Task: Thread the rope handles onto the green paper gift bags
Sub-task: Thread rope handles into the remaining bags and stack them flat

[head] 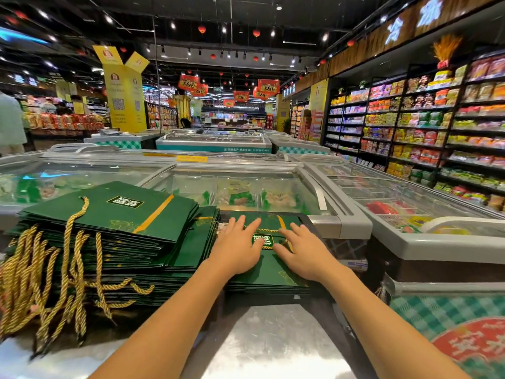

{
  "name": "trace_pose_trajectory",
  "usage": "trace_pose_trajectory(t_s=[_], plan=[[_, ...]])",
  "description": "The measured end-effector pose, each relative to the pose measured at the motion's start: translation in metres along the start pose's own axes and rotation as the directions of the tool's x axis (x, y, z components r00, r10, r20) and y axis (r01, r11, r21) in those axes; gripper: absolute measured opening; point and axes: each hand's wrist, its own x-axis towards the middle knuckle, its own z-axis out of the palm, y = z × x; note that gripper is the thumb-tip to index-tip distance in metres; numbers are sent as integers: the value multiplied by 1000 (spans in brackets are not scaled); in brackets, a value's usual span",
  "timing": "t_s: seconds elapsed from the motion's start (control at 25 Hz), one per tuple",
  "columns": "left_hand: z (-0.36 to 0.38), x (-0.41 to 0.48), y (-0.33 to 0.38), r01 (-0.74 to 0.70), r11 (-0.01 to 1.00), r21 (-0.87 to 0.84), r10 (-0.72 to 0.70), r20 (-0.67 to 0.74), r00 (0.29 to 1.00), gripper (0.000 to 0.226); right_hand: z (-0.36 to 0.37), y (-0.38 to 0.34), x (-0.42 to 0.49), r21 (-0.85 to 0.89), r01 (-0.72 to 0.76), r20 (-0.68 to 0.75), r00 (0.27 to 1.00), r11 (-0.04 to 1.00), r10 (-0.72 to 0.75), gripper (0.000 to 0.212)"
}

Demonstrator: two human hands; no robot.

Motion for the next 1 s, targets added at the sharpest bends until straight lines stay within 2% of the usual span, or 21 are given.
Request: trace_pose_trajectory(t_s=[0.12, 0.24, 0.44, 0.52, 0.6, 0.68, 0.76, 0.8, 0.88, 1.0], plan=[[25, 11, -11, 26, 998, 50, -31, 114, 993, 57, 15, 6, 9, -26, -25, 96, 995, 999, 27, 72], [36, 16, -15, 23, 995, 95, -33, 111, 993, 57, 27, 11, 16, -81, -31, 145, 988, 996, 43, 73], [34, 12, -11, 31, 997, 75, -39, 108, 993, 57, 30, 11, 17, -109, -51, 188, 980, 993, 70, 72], [22, -1, 3, 56, 988, 145, -65, 59, 996, 51, 27, 9, 11, -94, -33, 107, 993, 995, 43, 69], [2, -19, 20, 32, 955, 294, -19, -46, 999, 37, 18, 3, 2, -104, 14, -111, 993, 994, -26, 63], [-30, -42, 30, -25, 960, 279, 74, -168, 983, 26, 6, -12, -7, -85, 96, -361, 925, 992, -121, 52], [-73, -66, 25, -63, 978, 200, 123, -307, 944, 24, -10, -40, -14, 107, 197, -514, 850, 974, -116, 31], [-97, -79, 19, -63, 985, 159, 119, -368, 922, 23, -21, -59, -18, 272, 243, -512, 856, 931, -74, 24], [-143, -104, -7, 5, 994, 110, 44, -435, 899, 20, -37, -99, -21, 535, 236, -375, 927, 811, -22, 28], [-193, -129, -71, 250, 950, 188, -137, -470, 872, 23, -46, -149, -17, 691, 169, -152, 985, 703, -87, 51]])
